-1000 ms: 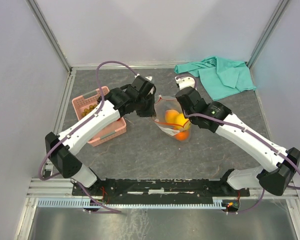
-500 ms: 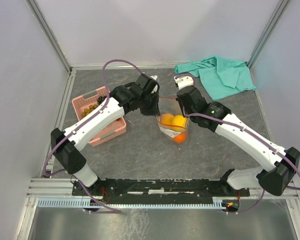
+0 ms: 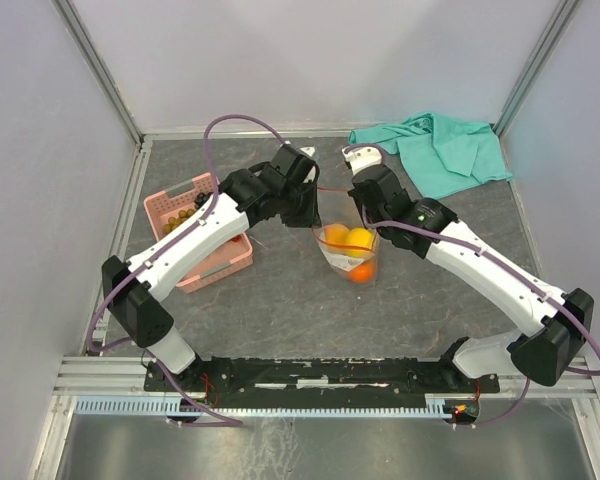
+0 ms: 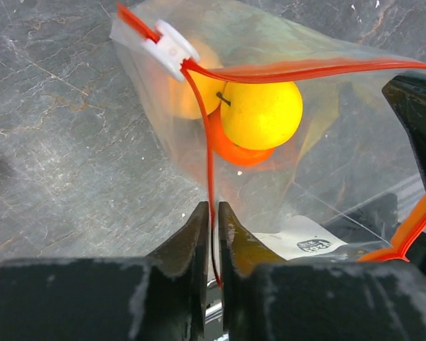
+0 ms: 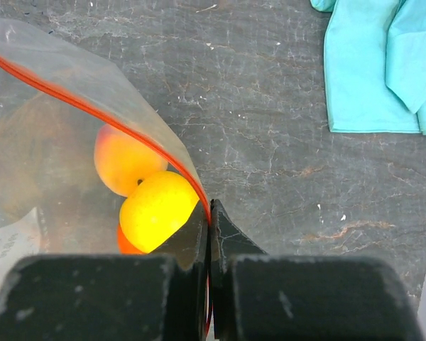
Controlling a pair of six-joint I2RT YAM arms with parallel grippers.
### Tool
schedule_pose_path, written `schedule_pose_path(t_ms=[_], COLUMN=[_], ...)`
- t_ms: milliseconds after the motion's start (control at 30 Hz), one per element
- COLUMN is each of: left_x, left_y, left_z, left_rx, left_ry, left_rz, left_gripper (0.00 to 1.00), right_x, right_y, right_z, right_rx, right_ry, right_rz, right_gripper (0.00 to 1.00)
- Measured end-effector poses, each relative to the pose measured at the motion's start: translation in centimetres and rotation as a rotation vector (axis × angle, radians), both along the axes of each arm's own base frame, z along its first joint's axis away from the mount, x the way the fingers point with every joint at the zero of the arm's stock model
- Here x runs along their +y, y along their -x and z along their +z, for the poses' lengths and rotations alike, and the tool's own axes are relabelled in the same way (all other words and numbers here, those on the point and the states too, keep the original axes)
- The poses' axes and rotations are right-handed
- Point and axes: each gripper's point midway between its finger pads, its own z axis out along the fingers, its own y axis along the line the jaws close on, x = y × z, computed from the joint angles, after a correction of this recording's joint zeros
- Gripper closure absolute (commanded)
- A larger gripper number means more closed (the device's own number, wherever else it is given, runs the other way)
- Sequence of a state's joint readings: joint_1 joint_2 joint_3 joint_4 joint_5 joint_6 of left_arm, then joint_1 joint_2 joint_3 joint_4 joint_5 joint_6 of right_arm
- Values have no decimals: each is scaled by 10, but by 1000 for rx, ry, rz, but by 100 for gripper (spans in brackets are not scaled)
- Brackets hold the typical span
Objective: Place the food in the zip-top bag and seal the zipper
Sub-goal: Pick up the fake fruit from the bin.
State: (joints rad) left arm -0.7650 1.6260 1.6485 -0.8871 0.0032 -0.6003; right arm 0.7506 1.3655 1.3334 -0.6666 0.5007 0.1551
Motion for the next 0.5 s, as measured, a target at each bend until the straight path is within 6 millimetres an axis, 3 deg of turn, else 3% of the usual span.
schedule_pose_path(t_ms=[300,500], left_x=[6,42], left_y=[-7,-18], left_z=[4,25], left_rx=[-23,-93], left_ry=[21,82], left_rz=[23,108], left_gripper=[38,24], right_x=[-2,-2], right_y=[-1,-1], right_z=[5,5], right_rx=[-14,-15], right_ry=[0,-5], right_rz=[-7,-15], right_gripper=[99,99])
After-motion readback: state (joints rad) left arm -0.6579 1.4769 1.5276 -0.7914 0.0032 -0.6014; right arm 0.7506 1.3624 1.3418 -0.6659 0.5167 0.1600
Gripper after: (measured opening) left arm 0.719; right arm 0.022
